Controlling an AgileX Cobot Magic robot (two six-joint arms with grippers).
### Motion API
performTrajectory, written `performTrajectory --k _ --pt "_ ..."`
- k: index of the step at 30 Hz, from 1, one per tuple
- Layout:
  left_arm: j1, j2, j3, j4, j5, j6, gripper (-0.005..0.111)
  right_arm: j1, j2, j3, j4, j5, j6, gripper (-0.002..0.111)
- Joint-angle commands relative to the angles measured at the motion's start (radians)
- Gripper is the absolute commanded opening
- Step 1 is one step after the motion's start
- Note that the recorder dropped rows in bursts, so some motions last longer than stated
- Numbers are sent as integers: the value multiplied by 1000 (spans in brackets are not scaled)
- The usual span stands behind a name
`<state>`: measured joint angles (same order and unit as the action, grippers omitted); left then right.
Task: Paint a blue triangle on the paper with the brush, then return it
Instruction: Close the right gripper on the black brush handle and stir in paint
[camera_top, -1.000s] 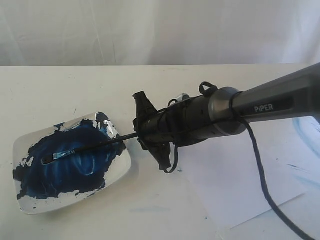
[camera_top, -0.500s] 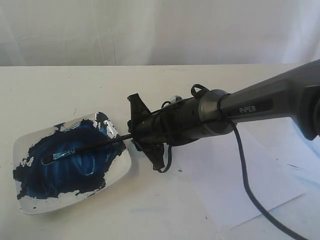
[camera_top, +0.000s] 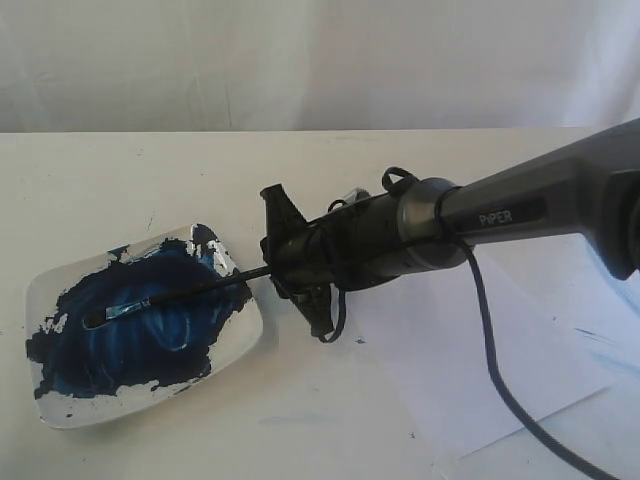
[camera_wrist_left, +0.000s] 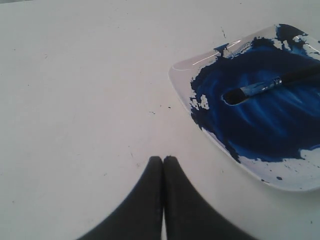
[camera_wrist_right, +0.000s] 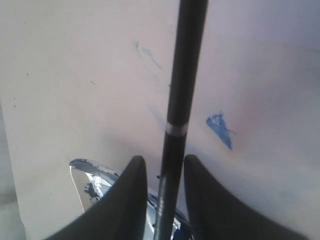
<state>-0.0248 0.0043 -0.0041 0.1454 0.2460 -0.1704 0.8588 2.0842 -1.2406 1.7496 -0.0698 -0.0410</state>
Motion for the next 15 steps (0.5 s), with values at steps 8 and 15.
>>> performTrajectory --k 8,15 --pt "0 -4 4 -6 1 -6 0 -4 1 -4 -5 -26 -3 26" --pt "0 -4 4 -6 1 -6 0 -4 1 -4 -5 -24 -3 26"
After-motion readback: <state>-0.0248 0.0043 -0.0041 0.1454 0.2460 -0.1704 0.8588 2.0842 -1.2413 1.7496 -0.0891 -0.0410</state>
